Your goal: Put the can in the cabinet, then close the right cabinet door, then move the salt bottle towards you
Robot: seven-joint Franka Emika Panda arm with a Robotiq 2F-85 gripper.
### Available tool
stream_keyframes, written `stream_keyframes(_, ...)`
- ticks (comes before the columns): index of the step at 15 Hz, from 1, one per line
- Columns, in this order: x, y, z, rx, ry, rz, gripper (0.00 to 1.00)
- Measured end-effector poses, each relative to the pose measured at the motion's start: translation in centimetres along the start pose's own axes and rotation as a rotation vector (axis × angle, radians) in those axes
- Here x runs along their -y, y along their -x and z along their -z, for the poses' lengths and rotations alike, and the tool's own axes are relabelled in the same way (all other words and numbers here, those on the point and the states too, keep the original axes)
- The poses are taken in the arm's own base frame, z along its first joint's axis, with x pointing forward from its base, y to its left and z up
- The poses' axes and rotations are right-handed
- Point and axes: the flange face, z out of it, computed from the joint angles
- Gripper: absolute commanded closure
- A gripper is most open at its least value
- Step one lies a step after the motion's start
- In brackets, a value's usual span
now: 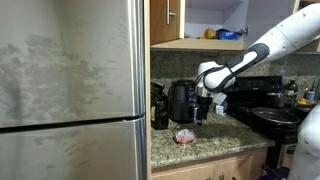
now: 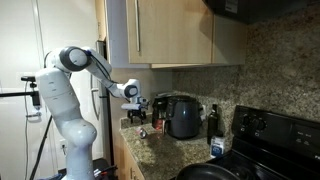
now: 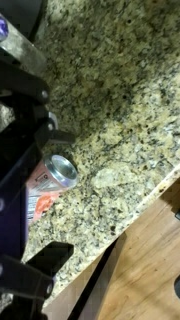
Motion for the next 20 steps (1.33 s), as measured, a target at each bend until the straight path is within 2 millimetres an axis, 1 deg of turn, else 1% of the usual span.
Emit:
stream_keyframes(2, -0.1, -1.6, -1.9, -0.021, 0.001, 0.058, 0.00)
stream_keyframes(3, -0.4, -2.4, -2.3, -0.038, 0.000, 0.061, 0.00)
stream_keyframes(4, -0.5, -2.8, -2.5, -0.037, -0.003, 0.060, 0.00)
stream_keyframes(9, -0.4, -2.6, -2.5, -0.023, 0.001, 0.076, 0.00)
stream_keyframes(14, -0.4, -2.8, -2.4, -0.036, 0.013, 0.261, 0.00)
stream_keyframes(16, -0.1, -2.9, -2.3, -0.060, -0.023, 0.311, 0.00)
stream_keyframes(18, 0.4, -3.1, -2.2, -0.102, -0.087, 0.325, 0.00)
stream_keyframes(20, 0.6, -3.2, -2.2, -0.110, -0.098, 0.329, 0.00)
